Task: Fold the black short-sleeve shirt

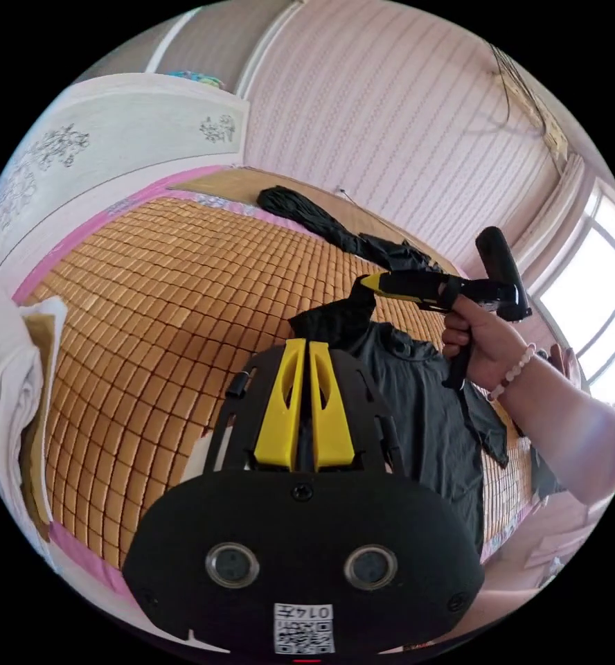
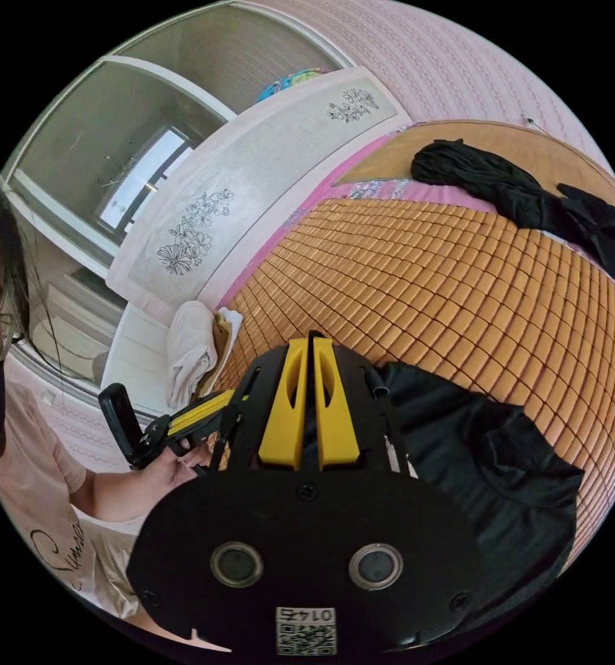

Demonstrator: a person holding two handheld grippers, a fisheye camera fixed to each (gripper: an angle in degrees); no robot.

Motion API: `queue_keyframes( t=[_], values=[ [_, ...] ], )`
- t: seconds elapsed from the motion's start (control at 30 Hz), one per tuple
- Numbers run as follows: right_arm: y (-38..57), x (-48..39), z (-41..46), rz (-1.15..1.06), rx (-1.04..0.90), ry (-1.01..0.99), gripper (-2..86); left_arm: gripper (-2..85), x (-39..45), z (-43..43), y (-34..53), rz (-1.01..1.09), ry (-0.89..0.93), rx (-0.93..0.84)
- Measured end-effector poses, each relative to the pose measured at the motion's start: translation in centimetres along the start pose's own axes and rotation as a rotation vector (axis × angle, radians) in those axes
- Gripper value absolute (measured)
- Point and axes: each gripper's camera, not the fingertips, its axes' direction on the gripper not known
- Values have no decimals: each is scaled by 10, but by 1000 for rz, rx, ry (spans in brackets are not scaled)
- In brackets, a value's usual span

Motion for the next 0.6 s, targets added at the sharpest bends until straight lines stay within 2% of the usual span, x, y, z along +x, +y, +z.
queue_keyframes(
  t=[0.13,0.27,0.47,0.6],
  values=[
    [-32,-45,82,-115,-83,-60,4,-10,-40,-33,18,-151,-127,55],
    [-43,-81,166,-188,-226,-40,4,-10,-70,-42,34,-265,-170,44],
    [-41,-126,239,-323,-390,76,5,-10,-109,-39,58,-422,-208,-17],
    [-37,-146,258,-389,-426,139,8,-8,-129,-40,67,-501,-190,-36]
  ],
)
